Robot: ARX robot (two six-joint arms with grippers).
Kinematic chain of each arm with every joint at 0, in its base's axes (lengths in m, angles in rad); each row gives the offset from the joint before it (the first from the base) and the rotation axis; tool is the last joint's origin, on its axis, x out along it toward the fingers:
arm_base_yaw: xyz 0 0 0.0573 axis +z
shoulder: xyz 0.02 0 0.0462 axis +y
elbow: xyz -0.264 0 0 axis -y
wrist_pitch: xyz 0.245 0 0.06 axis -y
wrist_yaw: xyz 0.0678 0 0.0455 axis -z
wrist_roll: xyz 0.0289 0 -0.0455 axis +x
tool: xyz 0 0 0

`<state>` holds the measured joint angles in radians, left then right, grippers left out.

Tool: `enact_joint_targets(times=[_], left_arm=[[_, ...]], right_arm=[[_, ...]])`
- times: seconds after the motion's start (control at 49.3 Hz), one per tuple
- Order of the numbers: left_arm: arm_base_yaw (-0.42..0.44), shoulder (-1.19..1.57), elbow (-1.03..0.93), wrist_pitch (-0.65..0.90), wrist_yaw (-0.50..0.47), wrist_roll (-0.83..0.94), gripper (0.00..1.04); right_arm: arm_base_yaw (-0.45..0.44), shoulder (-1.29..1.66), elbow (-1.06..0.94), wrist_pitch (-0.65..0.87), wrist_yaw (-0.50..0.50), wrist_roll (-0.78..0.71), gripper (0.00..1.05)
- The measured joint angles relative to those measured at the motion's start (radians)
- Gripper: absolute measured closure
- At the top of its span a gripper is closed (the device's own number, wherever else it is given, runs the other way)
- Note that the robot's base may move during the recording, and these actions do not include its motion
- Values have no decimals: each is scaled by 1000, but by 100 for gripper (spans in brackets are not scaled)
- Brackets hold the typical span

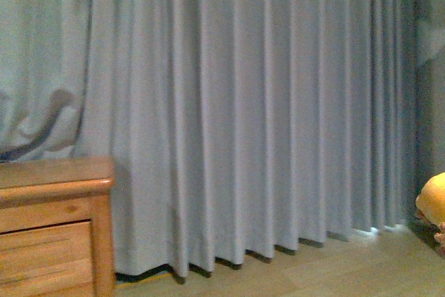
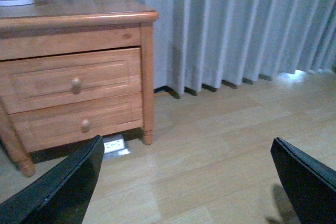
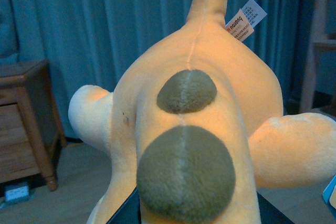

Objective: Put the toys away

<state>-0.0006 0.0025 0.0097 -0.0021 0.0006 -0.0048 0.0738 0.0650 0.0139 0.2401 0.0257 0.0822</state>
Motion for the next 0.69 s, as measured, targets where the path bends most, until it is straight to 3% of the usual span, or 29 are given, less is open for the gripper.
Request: enact_joint_targets(times=[0.69], left_arm=[[0,0,0,0,-1,0,6]], right_arm=[[0,0,0,0,-4,0,85]])
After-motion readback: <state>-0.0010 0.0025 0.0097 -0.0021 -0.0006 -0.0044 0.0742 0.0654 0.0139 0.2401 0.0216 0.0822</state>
